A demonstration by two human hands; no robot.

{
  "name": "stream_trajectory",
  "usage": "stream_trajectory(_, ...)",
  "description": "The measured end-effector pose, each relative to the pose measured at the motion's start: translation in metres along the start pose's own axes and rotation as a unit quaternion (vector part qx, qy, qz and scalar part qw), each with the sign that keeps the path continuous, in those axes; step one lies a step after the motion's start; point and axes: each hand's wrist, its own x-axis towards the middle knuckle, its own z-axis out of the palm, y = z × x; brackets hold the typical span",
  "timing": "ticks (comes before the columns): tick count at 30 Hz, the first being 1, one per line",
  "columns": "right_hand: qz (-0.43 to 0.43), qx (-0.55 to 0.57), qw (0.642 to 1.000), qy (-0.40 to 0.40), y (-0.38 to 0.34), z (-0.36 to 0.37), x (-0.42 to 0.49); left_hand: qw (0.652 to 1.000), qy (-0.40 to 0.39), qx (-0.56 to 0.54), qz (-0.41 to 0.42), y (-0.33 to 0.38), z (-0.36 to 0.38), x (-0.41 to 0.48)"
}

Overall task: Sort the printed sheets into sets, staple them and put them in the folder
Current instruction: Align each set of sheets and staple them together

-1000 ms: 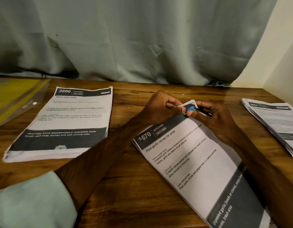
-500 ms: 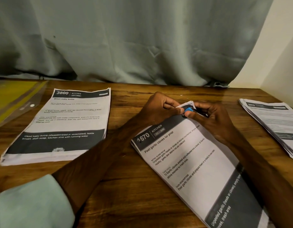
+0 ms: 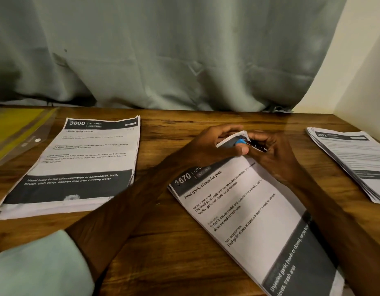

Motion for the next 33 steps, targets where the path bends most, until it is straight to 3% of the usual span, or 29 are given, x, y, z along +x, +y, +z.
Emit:
stream_trajectory(5,0.009,-0.011,1.0,0.005,0.007,0.0,0.0,0.998,-0.031,0.026,0.056,0.012,-0.002,-0.005)
stream_trajectory(14,-0.005,-0.002,1.0,-0.004,-0.001,0.002,0.0,0.998,-0.016,0.029,0.045,0.016,-0.004,-0.008)
stream_trajectory(23,-0.013,-0.035,0.999,0.018,0.004,0.001,-0.001,0.996,0.022,0.023,0.084,0.017,0.003,-0.008)
stream_trajectory(33,0.057,0.052,0.997,-0.026,0.004,0.002,-0.001,0.997,0.005,0.031,-0.07,0.0,-0.015,-0.004)
